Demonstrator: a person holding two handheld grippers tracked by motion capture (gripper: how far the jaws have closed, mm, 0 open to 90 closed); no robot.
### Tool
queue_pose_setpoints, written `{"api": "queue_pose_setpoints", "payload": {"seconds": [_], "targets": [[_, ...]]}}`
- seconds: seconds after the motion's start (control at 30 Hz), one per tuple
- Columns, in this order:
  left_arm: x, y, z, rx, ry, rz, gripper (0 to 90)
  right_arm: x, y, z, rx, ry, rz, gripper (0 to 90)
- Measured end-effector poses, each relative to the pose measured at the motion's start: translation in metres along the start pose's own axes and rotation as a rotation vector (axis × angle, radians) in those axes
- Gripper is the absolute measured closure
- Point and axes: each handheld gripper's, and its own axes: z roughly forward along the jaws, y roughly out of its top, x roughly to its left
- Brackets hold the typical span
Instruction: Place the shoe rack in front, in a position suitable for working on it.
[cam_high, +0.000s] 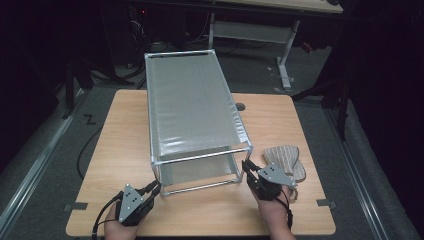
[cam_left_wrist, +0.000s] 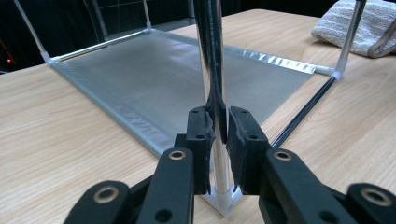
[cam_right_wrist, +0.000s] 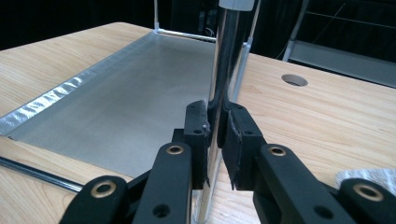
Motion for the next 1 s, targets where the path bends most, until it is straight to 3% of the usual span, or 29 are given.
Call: {"api": "queue_pose_setpoints", "payload": {"seconds": [0.3,1.0], "targets": [[-0.003,0.005,0.012,-0.003,-0.034,0.002,78.3,-0.005,-0.005,-0.014,0.001,-0.025,0.005,79.7],[-0.022,0.02,0.05,-0.018,-0.151,0.031,78.5,-0.025,-0.025,-0.064,0.007,-0.135,0.048,79.7]]}}
